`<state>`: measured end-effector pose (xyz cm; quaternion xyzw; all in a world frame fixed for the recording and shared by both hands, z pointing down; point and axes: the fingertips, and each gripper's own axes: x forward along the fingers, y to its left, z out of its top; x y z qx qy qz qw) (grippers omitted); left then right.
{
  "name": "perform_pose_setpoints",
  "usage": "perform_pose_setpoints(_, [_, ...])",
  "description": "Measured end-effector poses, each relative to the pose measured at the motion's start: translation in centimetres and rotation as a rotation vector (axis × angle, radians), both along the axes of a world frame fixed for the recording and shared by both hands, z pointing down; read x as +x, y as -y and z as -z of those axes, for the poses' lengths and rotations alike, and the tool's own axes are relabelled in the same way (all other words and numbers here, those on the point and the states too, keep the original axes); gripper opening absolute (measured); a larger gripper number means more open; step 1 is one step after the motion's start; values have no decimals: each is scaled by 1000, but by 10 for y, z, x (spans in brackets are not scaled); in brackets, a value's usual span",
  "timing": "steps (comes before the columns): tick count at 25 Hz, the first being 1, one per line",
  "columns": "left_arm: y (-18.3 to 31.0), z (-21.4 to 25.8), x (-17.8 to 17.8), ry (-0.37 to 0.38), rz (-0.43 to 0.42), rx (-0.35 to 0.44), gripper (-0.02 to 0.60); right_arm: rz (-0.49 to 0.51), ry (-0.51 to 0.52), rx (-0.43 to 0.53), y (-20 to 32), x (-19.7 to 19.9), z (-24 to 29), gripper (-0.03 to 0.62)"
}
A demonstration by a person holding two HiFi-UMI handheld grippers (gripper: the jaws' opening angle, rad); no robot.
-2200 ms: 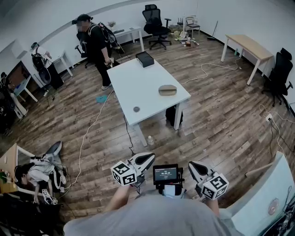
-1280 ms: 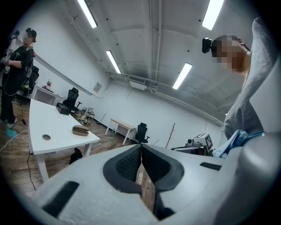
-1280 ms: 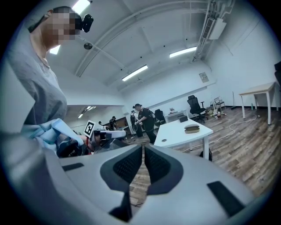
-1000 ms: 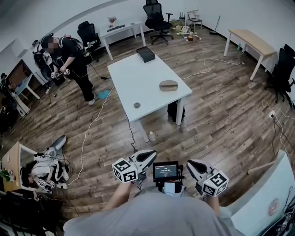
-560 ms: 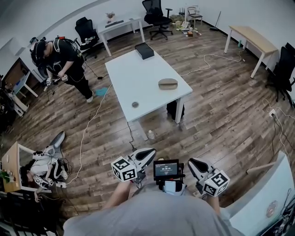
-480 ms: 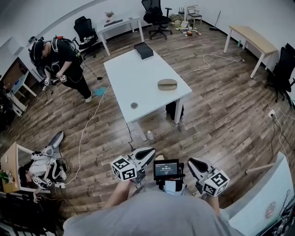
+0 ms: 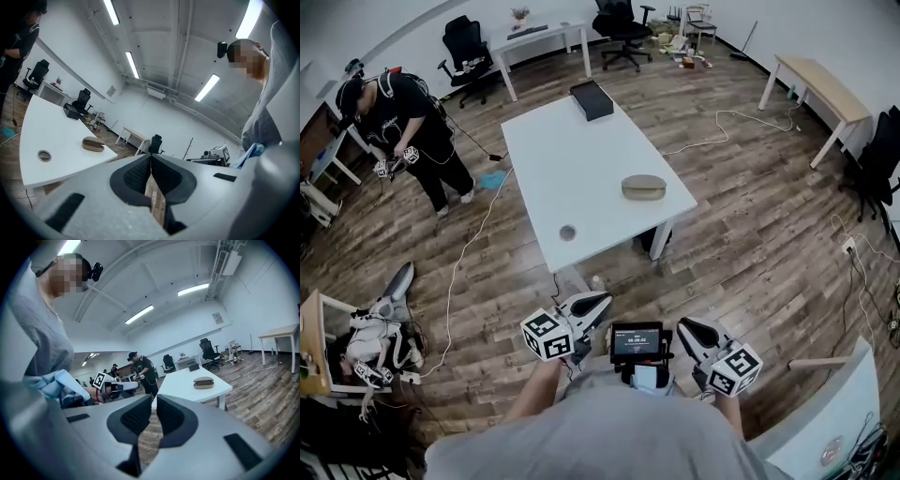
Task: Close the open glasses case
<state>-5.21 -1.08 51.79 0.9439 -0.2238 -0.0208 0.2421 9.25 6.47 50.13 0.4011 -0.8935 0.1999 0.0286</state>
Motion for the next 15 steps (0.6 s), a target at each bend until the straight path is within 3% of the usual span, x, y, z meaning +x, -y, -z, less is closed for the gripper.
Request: perform_pose_setpoints(15, [119, -1, -30, -50, -2, -50, 18, 35, -47, -9, 136, -37, 17, 34])
